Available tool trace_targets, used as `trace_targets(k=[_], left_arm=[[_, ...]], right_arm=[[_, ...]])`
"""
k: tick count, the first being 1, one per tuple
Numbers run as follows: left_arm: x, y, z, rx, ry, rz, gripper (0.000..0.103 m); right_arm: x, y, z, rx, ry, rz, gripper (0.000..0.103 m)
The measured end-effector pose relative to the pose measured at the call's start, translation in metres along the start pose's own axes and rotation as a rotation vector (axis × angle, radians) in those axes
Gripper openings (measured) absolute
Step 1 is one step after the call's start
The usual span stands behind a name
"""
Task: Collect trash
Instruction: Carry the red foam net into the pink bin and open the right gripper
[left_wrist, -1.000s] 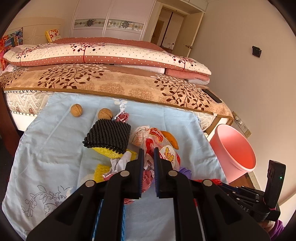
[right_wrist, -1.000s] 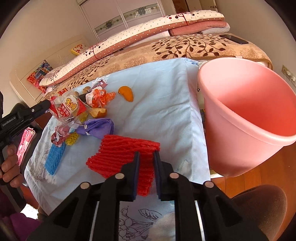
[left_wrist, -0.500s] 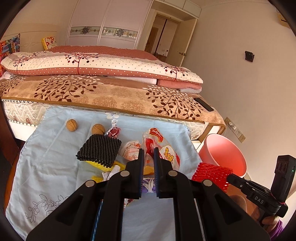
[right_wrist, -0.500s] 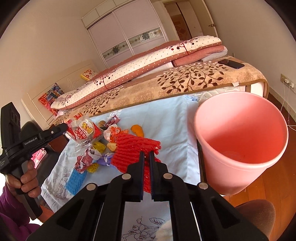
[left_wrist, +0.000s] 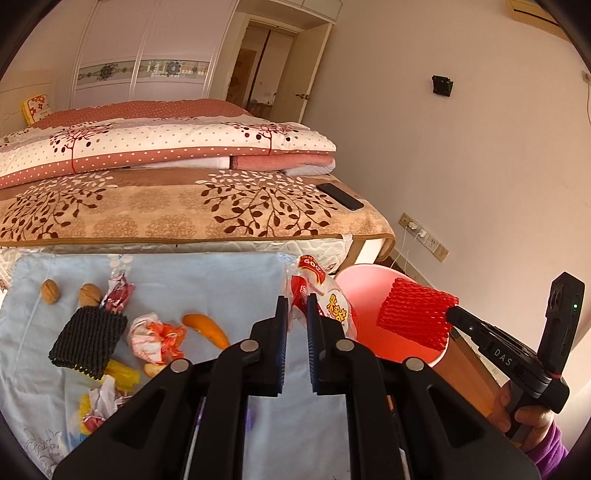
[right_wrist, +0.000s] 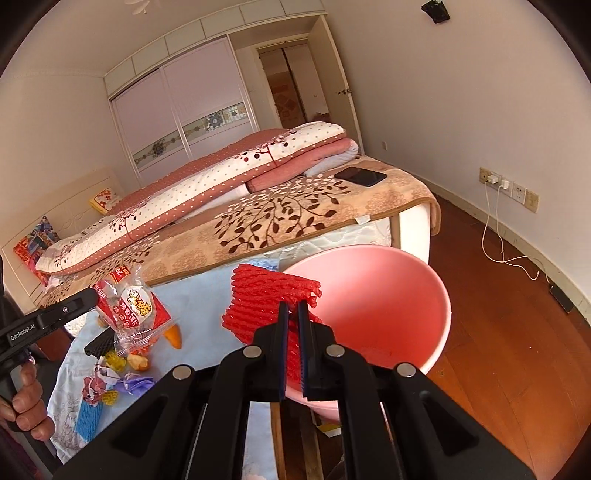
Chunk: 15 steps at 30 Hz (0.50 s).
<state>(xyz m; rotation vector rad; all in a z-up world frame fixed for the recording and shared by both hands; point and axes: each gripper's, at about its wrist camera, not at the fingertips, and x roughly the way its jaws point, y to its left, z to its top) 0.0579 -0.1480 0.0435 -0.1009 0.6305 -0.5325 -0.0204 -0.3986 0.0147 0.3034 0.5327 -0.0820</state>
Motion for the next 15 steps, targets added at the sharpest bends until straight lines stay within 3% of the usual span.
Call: trace_targets(k=[4, 15], left_arm=[[0.025, -0.028, 0.004, 0.047, 0.019, -0.039, 0.010], [0.094, -0.077, -0.007, 0.132, 0.105, -0.075, 0.010]], right_arm=[[0.005, -0.014, -0.001, -0.009, 0.005, -0.068, 0.004], [0.023, -0.037, -0.012, 0.009, 0.057, -0.134, 0.005]])
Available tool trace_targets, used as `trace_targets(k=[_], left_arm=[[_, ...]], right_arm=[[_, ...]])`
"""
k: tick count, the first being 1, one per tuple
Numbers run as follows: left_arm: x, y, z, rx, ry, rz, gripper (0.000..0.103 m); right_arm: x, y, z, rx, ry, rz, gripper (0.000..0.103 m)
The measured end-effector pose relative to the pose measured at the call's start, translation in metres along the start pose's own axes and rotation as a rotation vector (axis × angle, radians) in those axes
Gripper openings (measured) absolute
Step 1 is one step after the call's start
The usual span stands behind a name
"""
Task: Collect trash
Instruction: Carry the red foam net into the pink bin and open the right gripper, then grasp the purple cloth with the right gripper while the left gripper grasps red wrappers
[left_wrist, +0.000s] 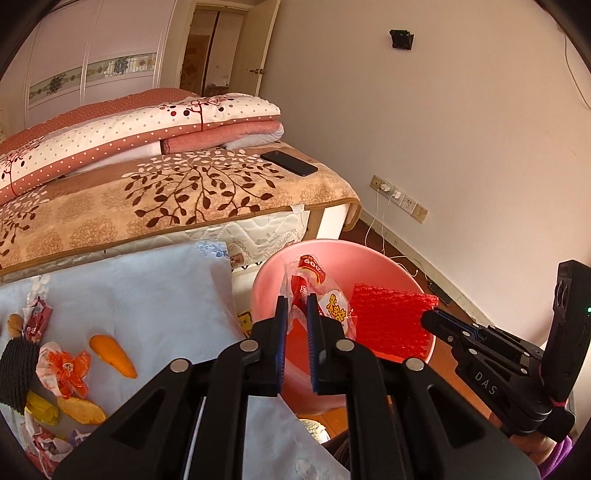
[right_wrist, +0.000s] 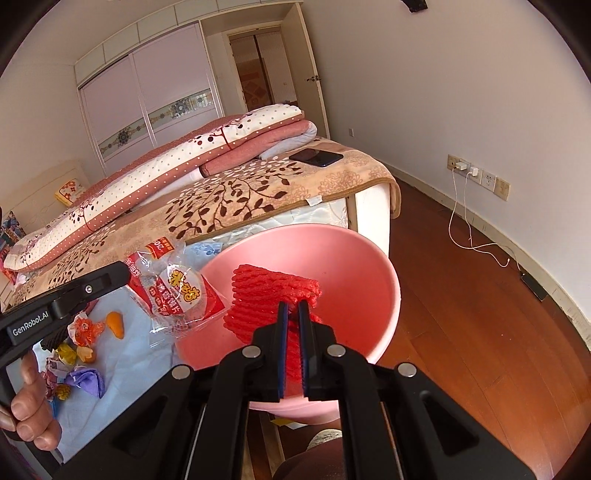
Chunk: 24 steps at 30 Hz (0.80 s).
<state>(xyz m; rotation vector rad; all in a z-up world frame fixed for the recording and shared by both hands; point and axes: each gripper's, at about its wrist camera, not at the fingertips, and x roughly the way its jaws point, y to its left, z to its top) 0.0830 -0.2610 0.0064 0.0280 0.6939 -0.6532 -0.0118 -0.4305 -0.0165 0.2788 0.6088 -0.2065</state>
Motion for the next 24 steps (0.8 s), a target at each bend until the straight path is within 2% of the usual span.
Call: trace_targets(k=[3, 6, 7, 9, 13, 18, 24], left_arm=[[0.013, -0.004, 0.000, 0.007, 0.025, -0.009, 0.010], [0.020, -0.003, 0.000, -0.007, 0.041, -0.021, 0.023], [0.021, -0.004, 0.000, -0.015, 0.045, -0.023, 0.031], [0.022, -0.003, 0.001, -0.029, 0.047, -0.028, 0.037], [0.020, -0.001, 0.001, -0.044, 0.052, -0.027, 0.037], [0.009, 0.007, -0.002, -0.063, 0.049, -0.033, 0.037], [-0.014, 0.018, -0.009, -0.071, 0.027, -0.003, 0.037]], right_arm=[[0.003, -0.005, -0.001, 0.008, 0.006, -0.008, 0.005], [0.007, -0.007, -0.001, 0.009, 0.010, -0.018, 0.006], [0.008, -0.007, -0.002, 0.008, 0.013, -0.021, 0.010], [0.010, -0.008, -0.002, 0.012, 0.015, -0.028, 0.020], [0.009, -0.007, -0.002, 0.017, 0.011, -0.031, 0.037], [0.001, 0.001, -0.003, 0.015, -0.003, -0.007, 0.042], [-0.014, 0.023, -0.007, 0.002, -0.025, 0.043, 0.047]])
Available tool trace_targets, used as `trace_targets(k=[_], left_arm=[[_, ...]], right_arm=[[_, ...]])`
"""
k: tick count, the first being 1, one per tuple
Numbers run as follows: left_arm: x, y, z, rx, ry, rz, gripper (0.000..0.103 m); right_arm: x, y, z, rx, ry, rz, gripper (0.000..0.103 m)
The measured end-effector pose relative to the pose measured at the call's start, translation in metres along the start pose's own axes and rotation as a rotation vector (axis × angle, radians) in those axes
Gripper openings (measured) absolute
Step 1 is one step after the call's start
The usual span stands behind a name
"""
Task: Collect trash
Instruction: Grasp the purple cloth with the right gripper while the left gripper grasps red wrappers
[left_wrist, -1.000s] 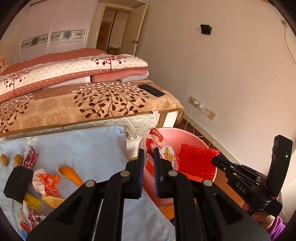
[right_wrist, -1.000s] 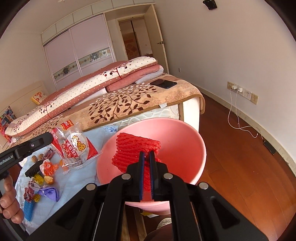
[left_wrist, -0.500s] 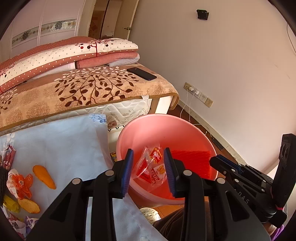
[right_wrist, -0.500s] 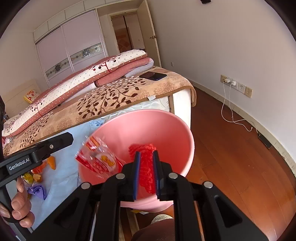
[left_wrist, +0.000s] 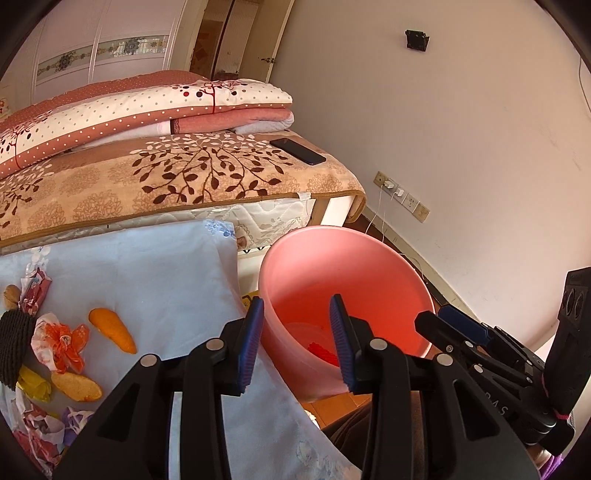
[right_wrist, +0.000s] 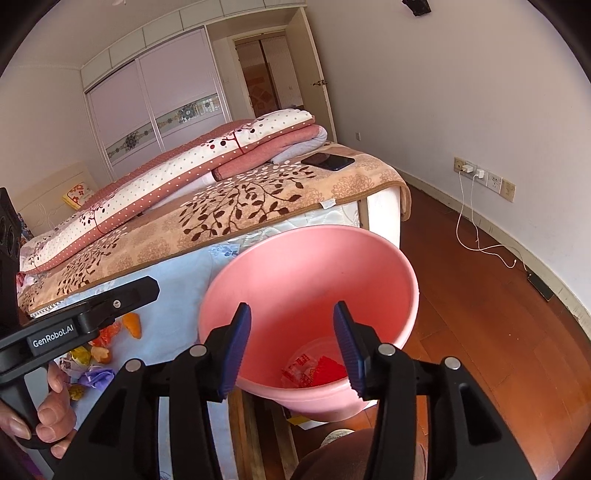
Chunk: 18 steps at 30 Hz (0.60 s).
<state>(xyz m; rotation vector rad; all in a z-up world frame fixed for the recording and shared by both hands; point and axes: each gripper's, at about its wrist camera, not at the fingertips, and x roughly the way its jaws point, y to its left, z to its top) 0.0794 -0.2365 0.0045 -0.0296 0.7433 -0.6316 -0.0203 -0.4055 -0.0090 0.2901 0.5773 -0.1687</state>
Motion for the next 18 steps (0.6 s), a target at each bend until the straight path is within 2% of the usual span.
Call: trace_targets(k=[3, 9, 13, 18], left_arm=[[-0.016, 0.009, -0.006, 0.003, -0.012, 0.018, 0.037], [-0.055, 0.035, -0.022, -0.005, -0.049, 0.093, 0.037], [-0.078, 0.061, -0.036, -0.062, -0.039, 0.133, 0.037], [-0.106, 0.090, -0.058, -0.095, -0.034, 0.230, 0.037]], right_arm=[[-0.007, 0.014, -0.005, 0.004, -0.003, 0.039, 0.051], [-0.011, 0.051, -0.017, -0.026, 0.019, 0.122, 0.052], [-0.014, 0.074, -0.026, -0.062, 0.026, 0.155, 0.052], [-0.015, 0.099, -0.038, -0.101, 0.051, 0.197, 0.052]])
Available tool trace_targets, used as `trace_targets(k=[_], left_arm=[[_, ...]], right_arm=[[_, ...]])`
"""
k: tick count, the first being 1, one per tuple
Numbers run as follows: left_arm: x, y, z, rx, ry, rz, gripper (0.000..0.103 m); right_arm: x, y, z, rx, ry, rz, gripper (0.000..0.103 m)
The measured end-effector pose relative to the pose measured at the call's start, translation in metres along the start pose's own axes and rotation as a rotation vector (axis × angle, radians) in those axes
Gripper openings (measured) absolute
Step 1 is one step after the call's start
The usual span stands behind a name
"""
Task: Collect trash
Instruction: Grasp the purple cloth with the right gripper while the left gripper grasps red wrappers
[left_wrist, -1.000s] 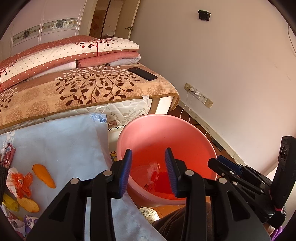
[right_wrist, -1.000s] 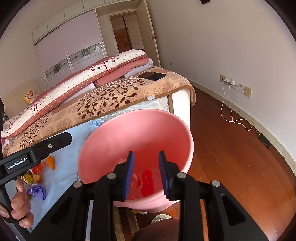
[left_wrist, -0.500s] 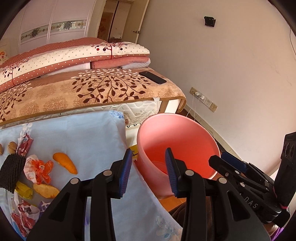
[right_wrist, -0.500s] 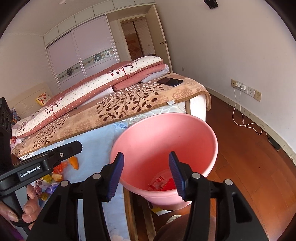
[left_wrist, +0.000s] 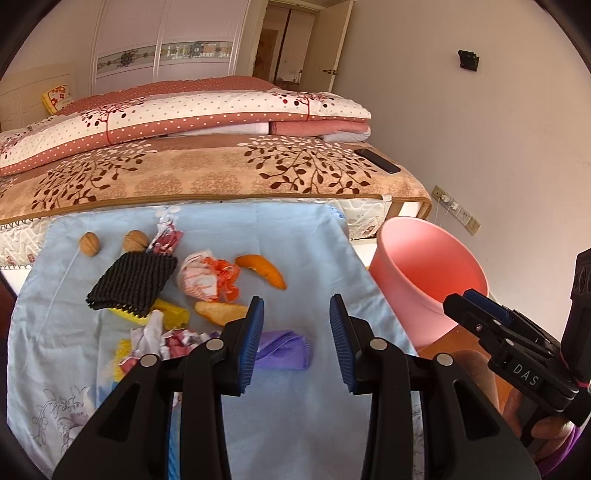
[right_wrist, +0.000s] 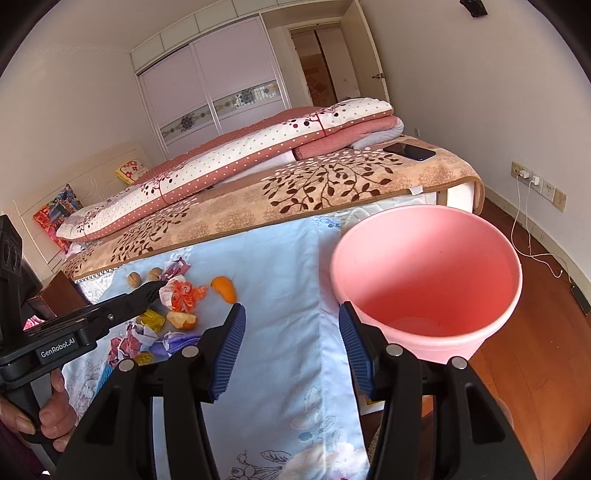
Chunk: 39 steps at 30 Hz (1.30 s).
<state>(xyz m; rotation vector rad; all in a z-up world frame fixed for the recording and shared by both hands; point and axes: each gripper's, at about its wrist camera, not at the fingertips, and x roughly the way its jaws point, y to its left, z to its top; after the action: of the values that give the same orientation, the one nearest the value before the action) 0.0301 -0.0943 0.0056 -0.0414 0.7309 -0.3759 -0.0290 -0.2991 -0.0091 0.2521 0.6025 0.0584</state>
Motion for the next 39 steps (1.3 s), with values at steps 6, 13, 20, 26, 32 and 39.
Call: trace_targets(k=[6, 13, 20, 26, 32, 39], left_arm=[[-0.024, 0.043, -0.022, -0.073, -0.003, 0.089, 0.037], [-0.039, 0.064, -0.039, -0.147, -0.006, 0.144, 0.037], [-0.027, 0.061, -0.049, -0.142, 0.072, 0.133, 0.037], [-0.025, 0.057, -0.045, -0.096, 0.051, 0.102, 0.037], [-0.005, 0.040, -0.038, 0.031, 0.059, 0.153, 0.037], [0.023, 0.048, -0.043, 0.058, 0.121, 0.207, 0.037]], right_arm=[[0.007, 0.029, -0.014, -0.063, 0.037, 0.051, 0.052], [0.016, 0.052, -0.023, -0.122, 0.083, 0.105, 0.052], [0.025, 0.060, -0.029, -0.135, 0.126, 0.137, 0.052], [0.034, 0.061, -0.032, -0.134, 0.159, 0.148, 0.052], [0.039, 0.065, -0.032, -0.150, 0.173, 0.152, 0.057], [0.048, 0.072, -0.029, -0.198, 0.190, 0.187, 0.067]])
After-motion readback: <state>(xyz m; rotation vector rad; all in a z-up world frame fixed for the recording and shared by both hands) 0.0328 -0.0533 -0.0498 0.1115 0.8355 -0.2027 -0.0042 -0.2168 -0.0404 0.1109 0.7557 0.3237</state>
